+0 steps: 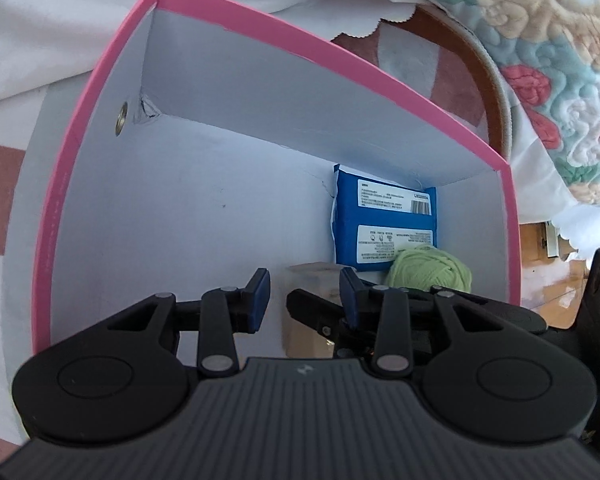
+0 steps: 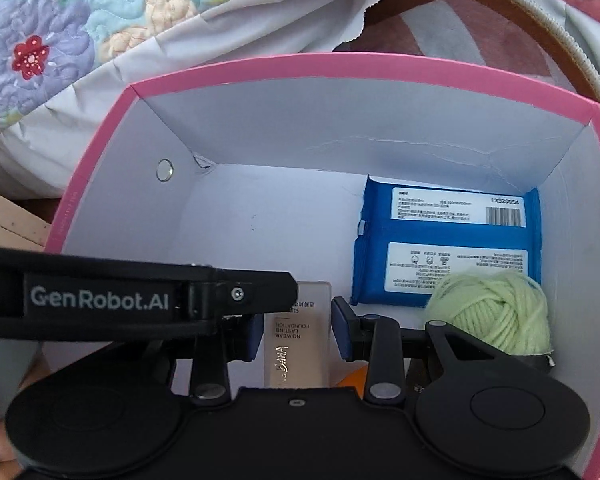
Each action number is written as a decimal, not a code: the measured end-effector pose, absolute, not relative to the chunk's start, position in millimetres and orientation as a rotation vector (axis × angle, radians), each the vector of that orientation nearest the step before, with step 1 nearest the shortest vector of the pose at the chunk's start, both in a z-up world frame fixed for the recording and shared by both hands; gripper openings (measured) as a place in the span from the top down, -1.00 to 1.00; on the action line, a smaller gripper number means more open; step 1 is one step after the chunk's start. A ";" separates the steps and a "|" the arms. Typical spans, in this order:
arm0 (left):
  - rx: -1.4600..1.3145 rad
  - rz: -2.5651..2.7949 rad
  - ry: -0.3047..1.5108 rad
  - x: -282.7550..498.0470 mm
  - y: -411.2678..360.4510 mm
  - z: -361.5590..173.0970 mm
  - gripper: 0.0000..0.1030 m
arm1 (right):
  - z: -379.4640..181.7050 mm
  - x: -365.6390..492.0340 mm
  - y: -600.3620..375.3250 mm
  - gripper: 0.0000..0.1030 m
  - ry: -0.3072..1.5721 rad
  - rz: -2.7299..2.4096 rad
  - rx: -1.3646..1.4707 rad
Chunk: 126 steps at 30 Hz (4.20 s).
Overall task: Organize objects
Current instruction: 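Open the left gripper to release the bottle inside the box, then withdraw the left tool and lower it onto the white wrapped packet, then close the left gripper on the white wrapped packet, then lift the packet with the left gripper and carry it into the box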
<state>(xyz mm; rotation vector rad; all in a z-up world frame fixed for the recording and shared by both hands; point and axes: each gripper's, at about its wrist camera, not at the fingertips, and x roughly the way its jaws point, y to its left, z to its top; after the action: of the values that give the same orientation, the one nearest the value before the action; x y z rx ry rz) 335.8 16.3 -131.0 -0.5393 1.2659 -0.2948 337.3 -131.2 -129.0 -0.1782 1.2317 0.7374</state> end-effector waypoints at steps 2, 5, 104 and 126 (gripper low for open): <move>-0.534 -0.294 1.261 335.6 15.5 -128.5 0.30 | -123.8 334.1 -132.7 0.19 1.203 0.742 -0.191; -0.472 -0.281 1.255 334.5 10.7 -119.5 0.29 | -111.6 326.2 -140.0 0.08 1.139 0.760 -0.234; -0.259 -0.392 1.457 159.2 -35.1 -135.3 0.29 | -137.6 103.1 -238.9 0.04 0.866 0.970 -0.412; -0.131 -0.399 1.152 160.7 -17.1 57.4 0.29 | 22.4 142.3 -227.1 0.05 0.828 0.953 -0.150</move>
<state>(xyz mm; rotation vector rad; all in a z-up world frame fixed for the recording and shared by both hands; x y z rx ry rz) 160.7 -17.1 57.4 -0.1313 1.1522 -0.3990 142.3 -227.1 22.4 -0.1498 0.8276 0.9530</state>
